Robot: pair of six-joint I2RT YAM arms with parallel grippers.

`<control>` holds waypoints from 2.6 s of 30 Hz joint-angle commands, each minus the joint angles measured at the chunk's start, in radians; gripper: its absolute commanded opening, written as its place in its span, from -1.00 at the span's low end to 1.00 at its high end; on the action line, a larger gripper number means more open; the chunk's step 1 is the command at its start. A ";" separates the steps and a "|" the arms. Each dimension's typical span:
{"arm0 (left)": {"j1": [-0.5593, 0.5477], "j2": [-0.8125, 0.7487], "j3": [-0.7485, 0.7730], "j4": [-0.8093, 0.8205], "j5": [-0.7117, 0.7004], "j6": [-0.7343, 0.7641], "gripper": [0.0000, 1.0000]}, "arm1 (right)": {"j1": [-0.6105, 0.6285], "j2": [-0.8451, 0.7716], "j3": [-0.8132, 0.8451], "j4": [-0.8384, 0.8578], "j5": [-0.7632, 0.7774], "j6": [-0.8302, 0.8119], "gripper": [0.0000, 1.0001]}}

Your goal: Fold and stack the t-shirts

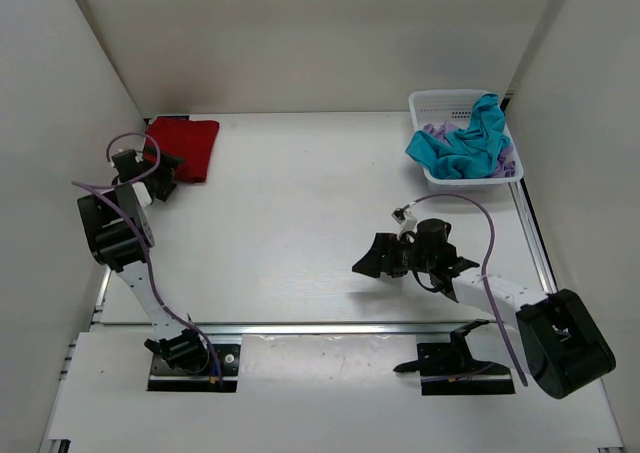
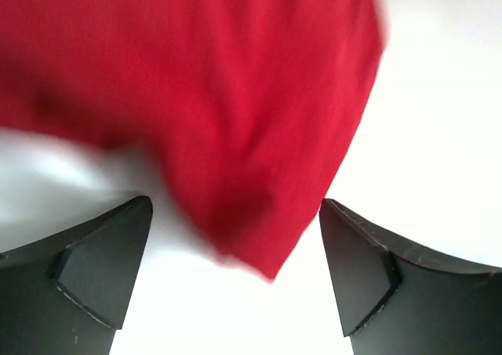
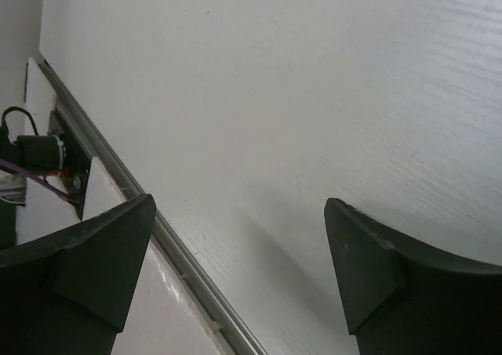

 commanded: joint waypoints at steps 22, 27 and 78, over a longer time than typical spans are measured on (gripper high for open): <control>-0.847 -0.590 -0.760 0.533 -0.648 0.249 0.98 | -0.120 0.260 0.245 0.473 0.680 -0.281 1.00; -0.943 -0.428 -0.704 0.634 -0.705 0.330 0.98 | -0.091 0.380 0.288 0.539 0.797 -0.361 0.98; -0.911 -0.363 -0.395 0.358 -0.372 0.343 0.06 | 0.113 0.365 0.494 0.241 0.947 -0.428 -0.31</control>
